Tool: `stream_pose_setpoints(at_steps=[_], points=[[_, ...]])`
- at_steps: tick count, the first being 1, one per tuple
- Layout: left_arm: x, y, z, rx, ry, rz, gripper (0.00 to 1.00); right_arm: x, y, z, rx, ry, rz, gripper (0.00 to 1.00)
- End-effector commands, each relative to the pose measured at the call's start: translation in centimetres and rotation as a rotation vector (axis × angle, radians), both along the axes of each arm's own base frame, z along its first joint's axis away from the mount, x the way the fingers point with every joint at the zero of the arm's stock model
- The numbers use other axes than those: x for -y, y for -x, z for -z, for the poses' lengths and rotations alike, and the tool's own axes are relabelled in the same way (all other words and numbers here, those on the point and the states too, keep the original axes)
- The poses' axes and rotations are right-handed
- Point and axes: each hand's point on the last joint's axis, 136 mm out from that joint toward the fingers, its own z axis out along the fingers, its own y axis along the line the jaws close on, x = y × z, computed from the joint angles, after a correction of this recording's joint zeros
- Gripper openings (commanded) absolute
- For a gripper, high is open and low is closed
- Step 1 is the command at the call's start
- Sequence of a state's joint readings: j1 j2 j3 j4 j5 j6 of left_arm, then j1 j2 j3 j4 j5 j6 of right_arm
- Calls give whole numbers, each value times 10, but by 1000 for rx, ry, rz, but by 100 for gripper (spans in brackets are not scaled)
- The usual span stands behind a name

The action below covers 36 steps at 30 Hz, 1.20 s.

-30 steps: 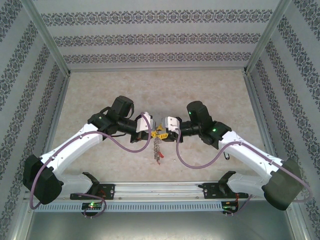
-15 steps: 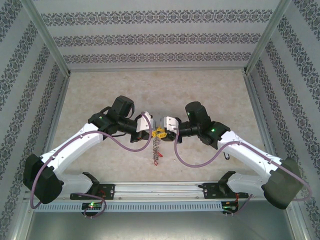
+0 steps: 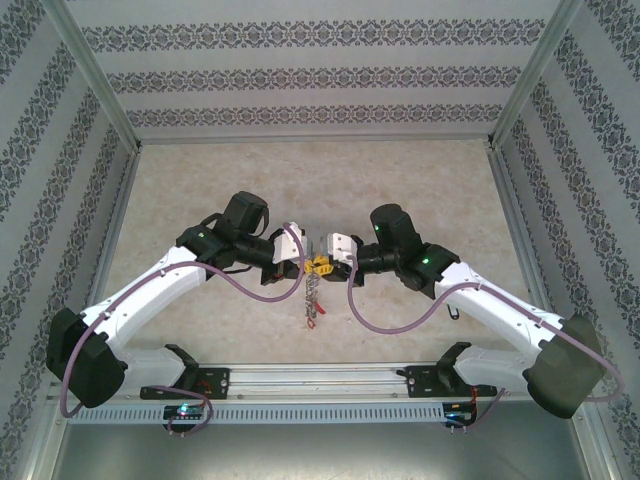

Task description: Put the keys on the keyring

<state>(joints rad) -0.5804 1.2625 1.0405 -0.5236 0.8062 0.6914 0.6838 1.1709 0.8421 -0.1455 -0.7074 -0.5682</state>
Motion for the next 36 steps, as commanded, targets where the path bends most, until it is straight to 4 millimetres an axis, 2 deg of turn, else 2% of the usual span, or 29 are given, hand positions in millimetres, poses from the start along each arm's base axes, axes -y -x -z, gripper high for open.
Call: stream_pose_setpoints(at_steps=[1,12,14,18,21,22,24,25,28,31,36], points=[[3,-3,-20,39,47,4,0,-1,1,7,-30,0,4,18],[3,-2,-19,52,44,6,0,-2,-4,14,-72,-1,6,19],[3,-2,-19,55,44,8,0,-2,-2,13,-76,-4,-5,16],[3,-2,-20,61,44,6,0,-2,0,16,-98,5,-30,0],[2,-2,-19,60,39,0,0,-2,-2,15,-89,-6,-20,0],[1,-1,-18,54,34,-4,5,-2,-4,13,-82,-16,-13,0],[-4,6,-15,41,20,-1,27,-1,-6,10,-65,-39,-1,0],[-7,10,-11,37,17,0,31,0,-6,8,-54,-52,8,0],[-15,17,-1,47,22,-22,33,5,-7,5,-34,-100,19,0],[-19,11,5,94,63,-86,35,11,-6,-2,-19,-171,27,0],[-15,1,-3,147,118,-122,35,18,4,-15,31,-271,-18,0]])
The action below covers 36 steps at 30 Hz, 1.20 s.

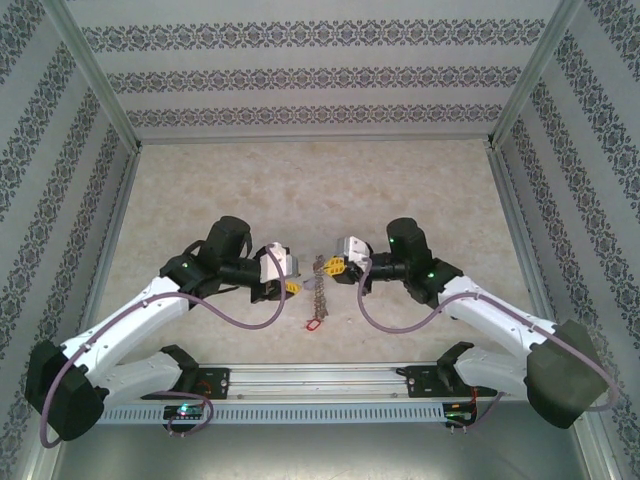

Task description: Put the keys on the keyring

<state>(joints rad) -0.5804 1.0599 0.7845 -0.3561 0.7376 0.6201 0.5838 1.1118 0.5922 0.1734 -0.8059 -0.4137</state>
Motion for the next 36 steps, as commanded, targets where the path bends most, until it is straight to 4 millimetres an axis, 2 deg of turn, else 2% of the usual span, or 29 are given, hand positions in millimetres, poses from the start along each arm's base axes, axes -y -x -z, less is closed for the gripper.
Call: stream_pose_setpoints(at_steps=[1,6,13,22,25,29,32,36], points=[[9,-18,-30,95,102,-30,35,-4,11,-41,117,-144,-77,0],[17,-17,-45,110,183,-5,36,-4,12,-45,144,-177,-79,0],[23,-10,-43,80,163,85,33,-5,12,-48,135,-197,-84,0],[32,-20,-52,98,224,80,31,-13,15,-50,116,-198,-119,0],[35,-20,-54,92,235,92,23,-15,14,-51,116,-199,-121,0],[35,-21,-51,89,215,95,21,-16,13,-52,121,-200,-124,0],[33,-22,-45,98,172,94,14,-16,12,-51,122,-197,-119,0],[29,-24,-36,100,117,87,0,-16,13,-50,118,-192,-121,0]])
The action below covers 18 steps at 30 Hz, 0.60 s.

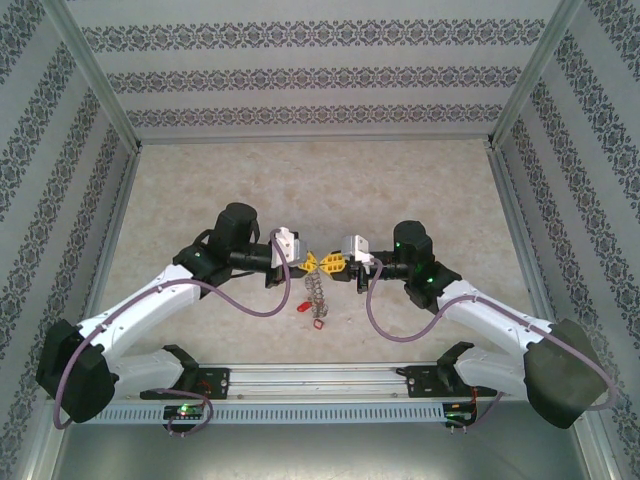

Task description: Put the keys on the keyring

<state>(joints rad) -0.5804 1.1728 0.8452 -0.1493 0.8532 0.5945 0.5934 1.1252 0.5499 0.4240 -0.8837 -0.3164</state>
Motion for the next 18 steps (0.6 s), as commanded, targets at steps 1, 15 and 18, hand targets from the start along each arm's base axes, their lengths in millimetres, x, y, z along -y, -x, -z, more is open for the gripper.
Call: stream_pose_setpoints(at_steps=[1,15,18], points=[[-3,-4,-4,33,-29,1,0,-6,7,-23,66,-47,-56,0],[-10,1,-4,-256,-201,-44,0,1,1,3,74,128,-15,13],[-11,2,-3,-296,-222,-53,0,0,0,8,55,154,-24,13]])
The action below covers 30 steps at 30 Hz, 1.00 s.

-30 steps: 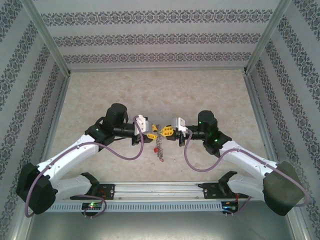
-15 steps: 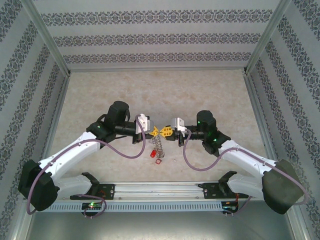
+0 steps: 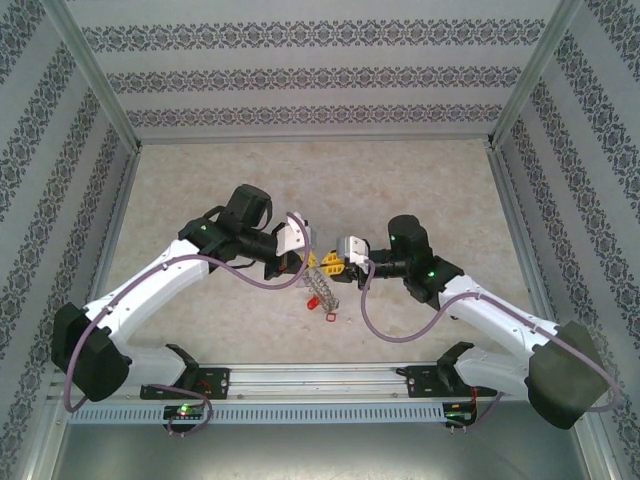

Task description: Put the keys on the keyring

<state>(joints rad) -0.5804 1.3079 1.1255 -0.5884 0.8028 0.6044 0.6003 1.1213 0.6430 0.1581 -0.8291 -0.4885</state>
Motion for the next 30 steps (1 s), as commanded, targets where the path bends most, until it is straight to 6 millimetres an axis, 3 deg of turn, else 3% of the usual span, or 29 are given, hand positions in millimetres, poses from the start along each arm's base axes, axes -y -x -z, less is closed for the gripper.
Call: stream_pose_setpoints(at_steps=[1,13,25,30], points=[[-7,6,-2,-84,-42,-25,0,-2,4,-1,11,30,-37,13],[-2,5,14,-220,-89,-18,0,-8,11,4,-53,50,-96,24],[-3,0,45,-283,-133,-40,0,-13,3,29,-130,137,-69,21],[-3,0,43,-265,-128,-27,0,-18,2,31,-169,134,-72,21]])
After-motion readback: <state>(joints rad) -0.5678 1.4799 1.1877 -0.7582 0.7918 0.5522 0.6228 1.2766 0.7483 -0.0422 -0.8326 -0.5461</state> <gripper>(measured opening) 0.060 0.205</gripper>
